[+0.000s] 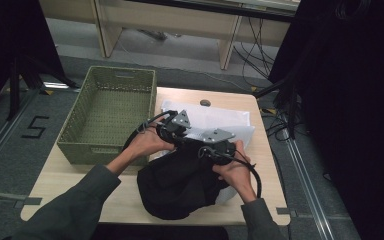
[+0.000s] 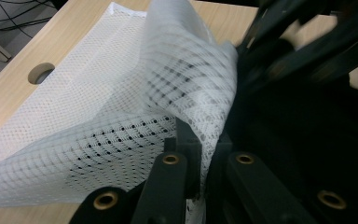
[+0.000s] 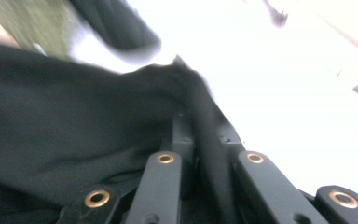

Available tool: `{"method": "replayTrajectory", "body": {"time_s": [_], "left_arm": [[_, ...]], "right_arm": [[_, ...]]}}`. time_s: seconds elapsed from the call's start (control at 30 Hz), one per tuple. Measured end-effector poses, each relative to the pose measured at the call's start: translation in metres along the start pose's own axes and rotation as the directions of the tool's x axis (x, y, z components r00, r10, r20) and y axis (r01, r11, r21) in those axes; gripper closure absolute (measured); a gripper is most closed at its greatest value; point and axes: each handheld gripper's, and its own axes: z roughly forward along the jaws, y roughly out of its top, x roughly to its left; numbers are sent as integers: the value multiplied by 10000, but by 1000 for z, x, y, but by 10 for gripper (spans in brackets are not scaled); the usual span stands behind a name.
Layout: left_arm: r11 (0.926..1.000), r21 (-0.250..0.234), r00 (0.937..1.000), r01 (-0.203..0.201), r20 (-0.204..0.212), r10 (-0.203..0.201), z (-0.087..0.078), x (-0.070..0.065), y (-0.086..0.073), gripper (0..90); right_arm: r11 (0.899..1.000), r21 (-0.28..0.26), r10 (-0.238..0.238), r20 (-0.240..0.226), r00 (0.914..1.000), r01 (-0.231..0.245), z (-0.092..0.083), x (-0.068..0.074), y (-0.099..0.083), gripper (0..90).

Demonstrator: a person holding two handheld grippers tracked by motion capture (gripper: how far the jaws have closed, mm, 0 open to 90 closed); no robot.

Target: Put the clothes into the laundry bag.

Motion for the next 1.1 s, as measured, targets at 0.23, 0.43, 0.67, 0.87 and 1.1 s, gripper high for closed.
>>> {"method": "replayTrajectory", "body": {"time_s": [0.23, 0.43, 0.67, 0.87, 1.1], "left_arm": [[9996, 167, 9997, 245, -26, -245, 3, 2, -6, 873], [9978, 5, 9975, 668, -215, -668, 2, 11, -8, 872], [9975, 262, 9976, 654, -248, -647, 2, 16, -9, 870], [9975, 232, 9975, 670, -254, -664, 2, 19, -10, 870], [9971, 282, 9972, 703, -262, -695, 4, 19, -11, 871]], "right_arm": [[9880, 711, 1346, 387, 9901, -1371, 10, -17, -21, 580], [9877, -937, 1075, -1751, 9787, -1253, -55, 6, -7, 405], [9920, -1143, 76, -3669, 9302, -532, -60, 64, 2, 358], [9970, -710, -587, -4207, 9053, 316, -32, 110, 2, 329], [9693, -47, -2297, -3734, 8988, 2457, -4, 155, 0, 414]]}}
